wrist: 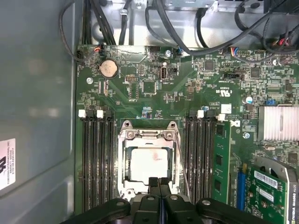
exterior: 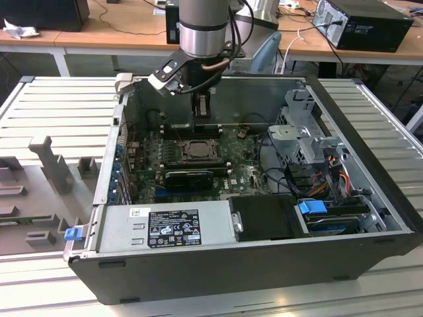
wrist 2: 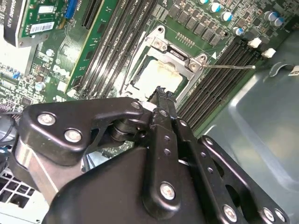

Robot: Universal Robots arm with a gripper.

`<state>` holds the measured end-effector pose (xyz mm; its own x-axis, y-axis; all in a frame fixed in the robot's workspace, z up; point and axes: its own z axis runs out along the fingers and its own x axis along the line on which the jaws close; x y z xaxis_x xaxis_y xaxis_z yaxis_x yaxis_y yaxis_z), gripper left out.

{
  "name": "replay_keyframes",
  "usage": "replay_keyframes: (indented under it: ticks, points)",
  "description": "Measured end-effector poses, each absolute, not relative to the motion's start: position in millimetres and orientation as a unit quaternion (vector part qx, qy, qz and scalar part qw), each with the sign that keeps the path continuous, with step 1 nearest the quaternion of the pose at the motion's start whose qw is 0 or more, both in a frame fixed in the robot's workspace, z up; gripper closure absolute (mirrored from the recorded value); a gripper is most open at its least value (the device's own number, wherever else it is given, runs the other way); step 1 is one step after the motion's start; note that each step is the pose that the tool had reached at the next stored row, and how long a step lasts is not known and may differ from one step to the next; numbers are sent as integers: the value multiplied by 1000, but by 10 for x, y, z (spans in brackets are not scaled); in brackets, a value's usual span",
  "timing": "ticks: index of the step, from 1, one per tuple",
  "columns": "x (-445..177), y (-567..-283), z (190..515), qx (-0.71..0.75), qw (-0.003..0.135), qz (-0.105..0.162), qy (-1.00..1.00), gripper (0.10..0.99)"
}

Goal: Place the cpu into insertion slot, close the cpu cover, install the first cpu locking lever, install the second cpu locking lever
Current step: 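Install the first cpu locking lever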

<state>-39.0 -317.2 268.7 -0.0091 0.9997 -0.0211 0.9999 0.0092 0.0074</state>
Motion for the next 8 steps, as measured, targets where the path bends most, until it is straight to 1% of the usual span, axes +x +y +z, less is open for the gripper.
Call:
replay_keyframes:
  ticks: [4,8]
  points:
    - [-390,-3172,2764,702,11,-5,712,980]
    - [-390,-3172,2765,689,11,-5,725,980]
